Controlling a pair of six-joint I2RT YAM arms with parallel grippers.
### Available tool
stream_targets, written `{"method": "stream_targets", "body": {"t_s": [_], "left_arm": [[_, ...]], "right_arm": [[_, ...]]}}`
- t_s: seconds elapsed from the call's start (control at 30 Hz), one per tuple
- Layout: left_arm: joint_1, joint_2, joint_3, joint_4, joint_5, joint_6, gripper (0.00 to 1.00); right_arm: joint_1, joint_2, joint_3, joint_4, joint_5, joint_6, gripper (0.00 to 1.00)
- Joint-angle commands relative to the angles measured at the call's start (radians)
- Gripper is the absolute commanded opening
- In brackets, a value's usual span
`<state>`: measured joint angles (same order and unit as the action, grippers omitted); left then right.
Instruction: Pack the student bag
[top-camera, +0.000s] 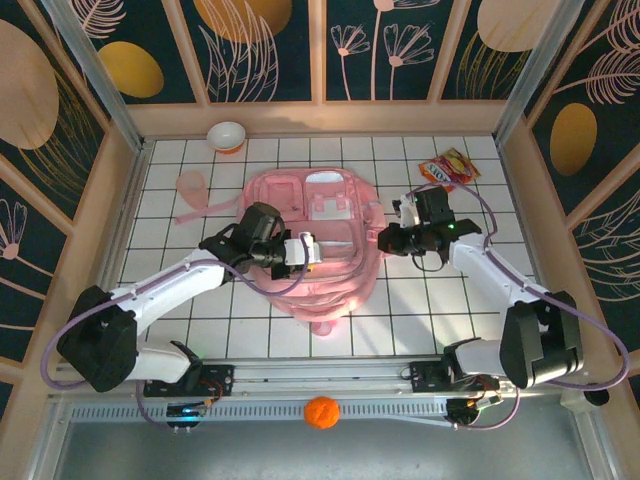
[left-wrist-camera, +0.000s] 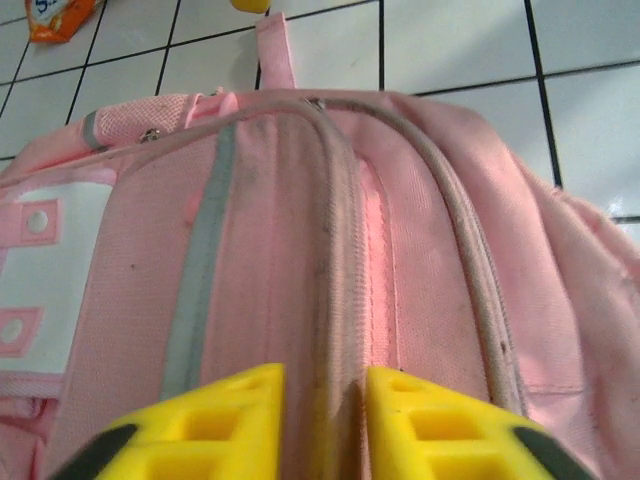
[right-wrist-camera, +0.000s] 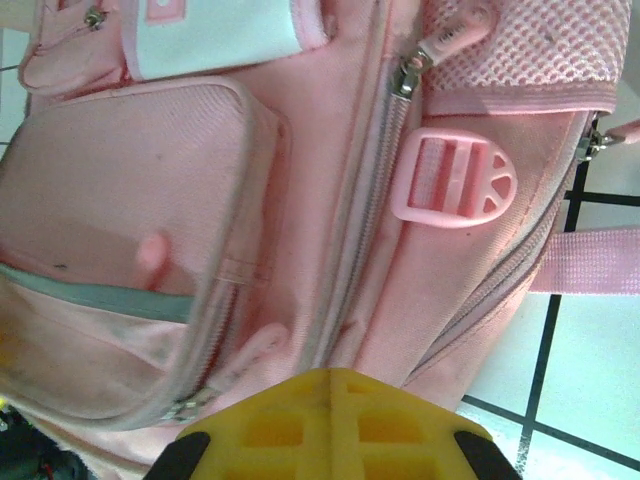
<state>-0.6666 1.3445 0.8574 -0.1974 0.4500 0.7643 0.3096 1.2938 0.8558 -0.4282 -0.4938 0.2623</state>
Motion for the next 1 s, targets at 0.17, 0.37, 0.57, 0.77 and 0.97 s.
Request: {"method": "stream_targets", "body": {"t_s": [0.17, 0.37, 0.57, 0.77, 0.97], "left_arm": [[-0.021, -0.052, 0.038, 0.066, 0.050, -0.055, 0.50], [-0.095, 0.027, 0.071, 0.081, -0.075, -0.065, 0.63], [-0.105, 0.095, 0.064, 0.147, -0.183, -0.111, 0.64], [-0.105, 0.145, 0.070, 0.160, -0.250, -0.146, 0.51], [-0.105, 0.076, 0.010, 0.235, -0.213, -0.179, 0.02]], "right_arm": [[0.003, -0.248, -0.070, 0.115, 0.076, 0.001, 0.20], [-0.003, -0.356, -0.087, 0.166, 0.171, 0.017, 0.31], [-0.006, -0.450, -0.117, 0.194, 0.305, 0.054, 0.35], [-0.014, -0.533, -0.154, 0.211, 0.344, 0.074, 0.37], [-0.017, -0.582, -0.208, 0.251, 0.380, 0.073, 0.59]]}}
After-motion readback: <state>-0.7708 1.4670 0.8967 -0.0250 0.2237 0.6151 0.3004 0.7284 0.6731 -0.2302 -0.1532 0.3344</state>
